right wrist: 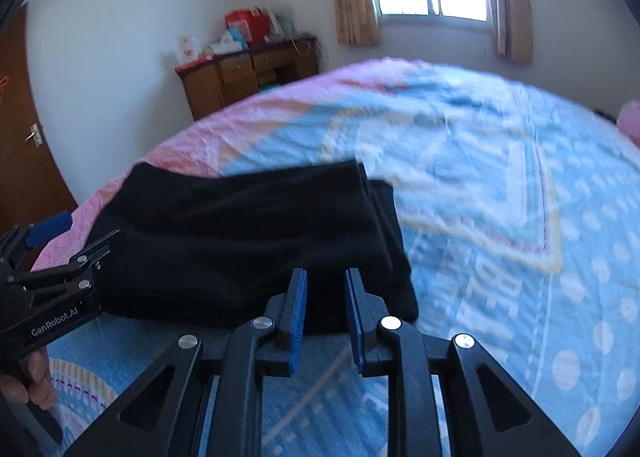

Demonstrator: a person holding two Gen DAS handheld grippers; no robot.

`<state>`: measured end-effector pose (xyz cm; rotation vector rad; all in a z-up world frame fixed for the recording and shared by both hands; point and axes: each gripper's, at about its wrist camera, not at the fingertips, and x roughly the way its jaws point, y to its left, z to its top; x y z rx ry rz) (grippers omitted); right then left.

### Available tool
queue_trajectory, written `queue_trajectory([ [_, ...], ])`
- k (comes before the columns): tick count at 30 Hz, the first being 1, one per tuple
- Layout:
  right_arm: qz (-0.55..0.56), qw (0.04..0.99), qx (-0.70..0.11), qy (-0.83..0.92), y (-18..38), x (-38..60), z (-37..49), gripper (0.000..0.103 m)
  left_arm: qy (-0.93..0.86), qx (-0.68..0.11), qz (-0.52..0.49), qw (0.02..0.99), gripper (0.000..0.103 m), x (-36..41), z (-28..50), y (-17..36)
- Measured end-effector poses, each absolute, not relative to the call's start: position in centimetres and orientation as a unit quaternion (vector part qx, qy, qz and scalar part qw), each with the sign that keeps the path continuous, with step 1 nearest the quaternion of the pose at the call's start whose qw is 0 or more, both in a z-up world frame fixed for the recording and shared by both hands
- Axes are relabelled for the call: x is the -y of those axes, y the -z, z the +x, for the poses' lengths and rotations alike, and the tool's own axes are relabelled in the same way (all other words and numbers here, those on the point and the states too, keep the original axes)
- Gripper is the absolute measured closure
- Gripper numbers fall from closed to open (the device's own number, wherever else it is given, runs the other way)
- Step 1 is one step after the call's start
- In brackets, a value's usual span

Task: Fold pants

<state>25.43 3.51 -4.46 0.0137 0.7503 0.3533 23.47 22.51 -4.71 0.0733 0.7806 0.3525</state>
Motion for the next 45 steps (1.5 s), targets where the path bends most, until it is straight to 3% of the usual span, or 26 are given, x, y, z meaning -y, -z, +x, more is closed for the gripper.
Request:
queue_trajectory([
  [5, 0.098, 0.890, -0.402, -0.191, 6.5, -0.7, 27.1, 0.082, -0.170, -0.389, 0.010, 0.906, 0.014, -23.4, 23.5, 5.0],
  [13, 0.120, 0.890, -0.405, -0.170, 6.2, 0.3, 25.3, 0.076, -0.163, -0.376, 0.012, 0.912, 0.014, -22.5, 20.4, 4.1],
  [15, 0.140, 0.894, -0.395, -0.158, 5.4, 0.9, 23.6, 0.068, -0.166, -0.371, 0.005, 0.914, 0.014, -22.5, 19.4, 3.6],
  [19, 0.158, 0.907, -0.357, -0.160, 2.6, 0.8, 19.1, 0.062, -0.159, -0.345, -0.010, 0.925, 0.014, -21.6, 16.5, 1.9],
  [23, 0.156, 0.927, -0.297, -0.169, -0.8, 0.0, 13.7, 0.037, -0.153, -0.316, -0.008, 0.936, 0.012, -20.1, 13.1, 0.4],
  [39, 0.079, 0.972, -0.167, -0.147, -7.1, -1.6, 0.4, 0.035, -0.149, -0.246, -0.001, 0.958, 0.008, -18.0, 3.3, -4.3],
  [45, 0.083, 0.978, -0.137, -0.134, -8.3, -1.4, -2.4, 0.031, -0.153, -0.222, 0.009, 0.963, 0.001, -17.5, 1.5, -5.5],
])
